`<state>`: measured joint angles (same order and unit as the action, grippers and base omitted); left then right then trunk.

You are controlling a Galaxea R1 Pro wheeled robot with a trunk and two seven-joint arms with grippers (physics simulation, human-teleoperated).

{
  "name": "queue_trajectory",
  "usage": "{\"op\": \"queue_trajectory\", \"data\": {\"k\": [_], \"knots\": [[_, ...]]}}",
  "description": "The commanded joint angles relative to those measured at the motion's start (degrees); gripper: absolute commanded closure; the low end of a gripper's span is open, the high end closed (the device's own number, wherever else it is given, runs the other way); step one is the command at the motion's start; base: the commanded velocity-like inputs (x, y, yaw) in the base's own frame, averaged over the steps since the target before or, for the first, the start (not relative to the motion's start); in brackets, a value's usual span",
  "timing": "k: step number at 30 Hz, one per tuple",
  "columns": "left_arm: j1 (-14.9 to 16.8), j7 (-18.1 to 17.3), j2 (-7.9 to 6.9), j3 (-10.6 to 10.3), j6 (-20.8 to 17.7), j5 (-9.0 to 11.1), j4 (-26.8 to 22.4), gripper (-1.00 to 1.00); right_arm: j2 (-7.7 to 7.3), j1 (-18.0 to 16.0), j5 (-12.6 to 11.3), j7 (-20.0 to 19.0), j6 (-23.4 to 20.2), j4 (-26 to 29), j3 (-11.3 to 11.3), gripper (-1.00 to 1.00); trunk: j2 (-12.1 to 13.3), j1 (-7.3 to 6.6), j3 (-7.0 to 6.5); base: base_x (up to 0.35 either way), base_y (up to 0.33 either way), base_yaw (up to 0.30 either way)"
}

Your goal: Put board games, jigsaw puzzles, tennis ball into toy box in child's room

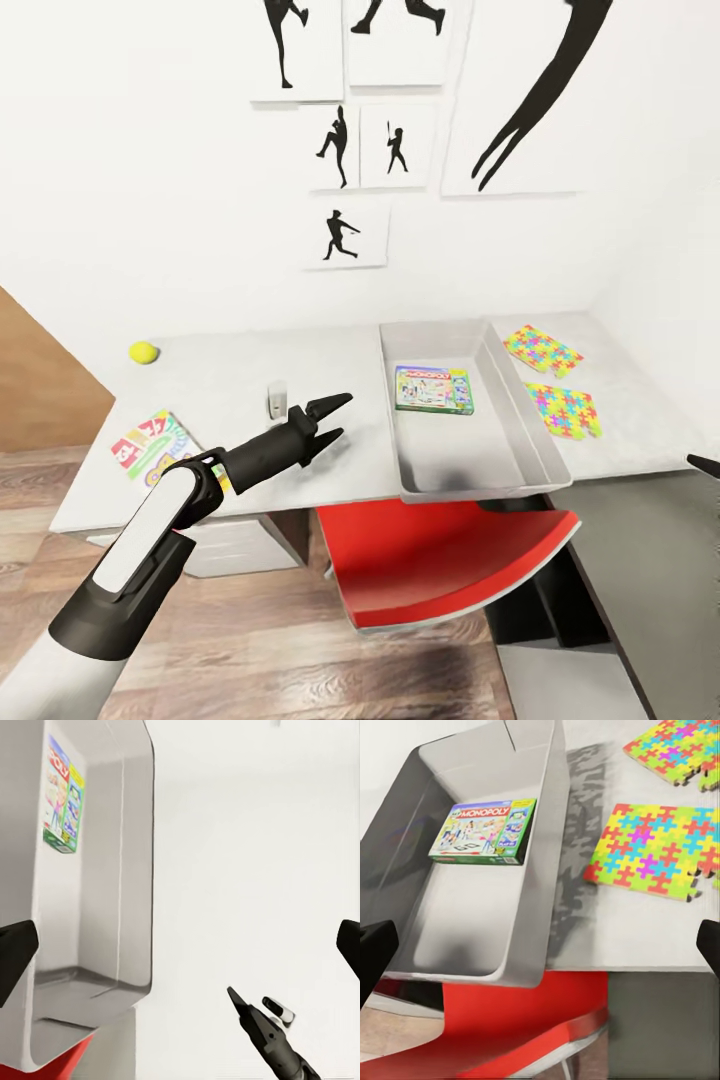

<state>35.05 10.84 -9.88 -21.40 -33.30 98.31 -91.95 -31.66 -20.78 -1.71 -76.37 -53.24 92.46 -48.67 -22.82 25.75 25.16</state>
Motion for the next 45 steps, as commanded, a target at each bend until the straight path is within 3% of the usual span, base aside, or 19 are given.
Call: {"op": "queue_trajectory", "data": {"k": [1,37,43,45], "knots": [[0.0,0.5,-0.04,0.0,0.0,0.6,-0.1,-1.0,-0.01,-0.1,-0.1,-0.1,-0.6,0.0,0.0,-1.0,-0.1,0.03,0.0,-0.007,0.012,-0.124],[0.0,0.6,0.44,-0.9,0.1,0.3,0.0,-1.0,-0.19,-0.1,0.0,0.2,-0.8,0.0,0.1,-1.0,-0.1,0.03,-3.12,-0.001,0.001,-0.173],[0.1,0.5,1.85,-2.8,0.3,-2.9,0.1,-1.0,-0.47,-0.1,0.9,0.4,-0.8,-0.1,-1.5,-1.0,-0.1,0.03,-3.63,0.0,0.0,-0.185],[0.1,0.5,2.85,-3.2,0.3,-4.9,0.2,-1.0,-0.42,0.0,1.9,0.5,-0.8,-0.1,-2.3,-1.0,-0.1,0.03,-3.8,0.0,0.0,-0.185]]}}
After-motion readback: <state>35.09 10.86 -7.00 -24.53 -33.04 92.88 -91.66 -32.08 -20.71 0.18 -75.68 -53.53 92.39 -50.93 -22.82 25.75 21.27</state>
